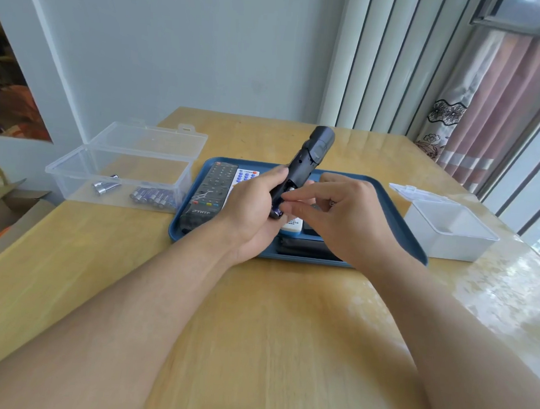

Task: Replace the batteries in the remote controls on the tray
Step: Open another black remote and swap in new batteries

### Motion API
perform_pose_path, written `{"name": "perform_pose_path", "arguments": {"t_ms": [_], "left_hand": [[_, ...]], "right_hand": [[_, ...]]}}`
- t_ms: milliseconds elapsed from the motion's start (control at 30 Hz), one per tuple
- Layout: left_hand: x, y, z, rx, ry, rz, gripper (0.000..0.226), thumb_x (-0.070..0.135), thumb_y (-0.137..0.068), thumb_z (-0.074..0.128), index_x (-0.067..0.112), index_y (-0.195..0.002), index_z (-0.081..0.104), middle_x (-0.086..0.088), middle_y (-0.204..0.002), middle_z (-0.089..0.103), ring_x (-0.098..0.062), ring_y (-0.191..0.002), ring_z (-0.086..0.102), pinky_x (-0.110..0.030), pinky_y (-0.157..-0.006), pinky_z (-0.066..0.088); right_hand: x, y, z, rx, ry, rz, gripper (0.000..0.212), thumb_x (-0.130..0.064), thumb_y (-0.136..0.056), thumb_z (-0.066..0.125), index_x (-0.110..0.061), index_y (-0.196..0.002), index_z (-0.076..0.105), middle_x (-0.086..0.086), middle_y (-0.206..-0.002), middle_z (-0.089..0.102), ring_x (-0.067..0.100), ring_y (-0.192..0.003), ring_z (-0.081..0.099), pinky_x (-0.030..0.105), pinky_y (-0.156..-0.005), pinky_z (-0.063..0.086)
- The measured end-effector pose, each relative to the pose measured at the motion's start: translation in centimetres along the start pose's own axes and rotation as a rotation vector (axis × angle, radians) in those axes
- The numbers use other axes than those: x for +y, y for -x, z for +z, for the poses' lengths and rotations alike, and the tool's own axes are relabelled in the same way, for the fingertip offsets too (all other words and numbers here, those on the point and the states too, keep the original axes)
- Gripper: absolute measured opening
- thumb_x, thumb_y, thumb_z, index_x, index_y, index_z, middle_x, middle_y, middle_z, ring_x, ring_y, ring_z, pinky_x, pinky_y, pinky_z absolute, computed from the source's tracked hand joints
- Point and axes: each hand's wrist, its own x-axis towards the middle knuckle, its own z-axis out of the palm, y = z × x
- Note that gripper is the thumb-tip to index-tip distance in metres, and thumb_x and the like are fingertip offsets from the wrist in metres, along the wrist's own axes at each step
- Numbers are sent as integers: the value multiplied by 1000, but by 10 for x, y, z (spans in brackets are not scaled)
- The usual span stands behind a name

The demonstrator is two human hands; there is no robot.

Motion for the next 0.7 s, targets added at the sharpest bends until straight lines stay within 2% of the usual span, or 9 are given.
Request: {"name": "perform_pose_path", "arguments": {"t_ms": [67,200,333,367,467,500,567,633,700], "left_hand": [[0,-1,-1,-31,40,-19,39,22,-110,38,2,-134,61,-16,-122,68,-22,-108,65,-38,-111,47],[1,-1,-2,-28,72,-52,40,23,-110,40,2,-137,59,-19,-135,64,-22,-112,64,-30,-97,50],[2,0,-1,-31,91,-68,39,22,-110,40,2,-137,59,-14,-122,64,-21,-108,62,-24,-72,58],[2,0,-2,-29,82,-68,38,21,-110,40,3,-136,60,-14,-120,64,-22,-107,61,-26,-74,60],[-1,1,0,-23,70,-63,35,19,-109,41,3,-133,62,-12,-111,66,-18,-96,65,-35,-97,56],[-1,1,0,-19,87,-61,35,18,-109,41,3,-133,62,-10,-105,68,-15,-88,68,-35,-98,55],[1,1,0,-17,141,-69,35,17,-109,42,1,-136,59,-9,-97,69,-13,-78,70,-33,-84,63],[4,2,1,-23,170,-81,37,17,-110,40,-1,-138,56,-15,-111,69,-19,-93,70,-31,-77,63],[4,3,1,-22,136,-94,39,18,-110,39,-3,-138,55,-20,-118,65,-27,-101,64,-33,-87,59]], "right_hand": [[-1,0,-1,-37,5,-11,12,-32,-81,82,-37,-91,81,-24,-63,52,6,-58,47,26,-57,35],[-2,0,-2,-115,10,-8,13,-28,-84,80,-35,-94,80,-38,-71,57,4,-61,52,24,-59,37],[0,0,-2,-128,65,-45,12,-32,-84,79,-38,-95,80,-37,-71,56,6,-61,50,23,-57,34],[1,0,-3,-129,91,-66,12,-33,-84,79,-39,-95,80,-36,-70,56,5,-61,51,22,-57,32],[0,2,-5,-92,201,-162,10,-36,-85,76,-40,-93,80,-25,-70,60,2,-57,49,26,-51,35],[0,3,-4,-76,240,-191,11,-37,-85,73,-39,-93,80,-21,-73,64,2,-54,48,28,-49,39],[-1,4,-1,-37,306,-237,16,-35,-83,66,-38,-91,80,-16,-74,67,7,-52,46,31,-46,44],[-2,3,0,19,348,-271,19,-28,-82,65,-36,-92,79,-13,-69,63,13,-51,47,32,-44,44],[-1,1,-1,60,349,-288,20,-25,-81,66,-35,-92,80,-16,-63,51,10,-51,42,28,-43,41]]}}
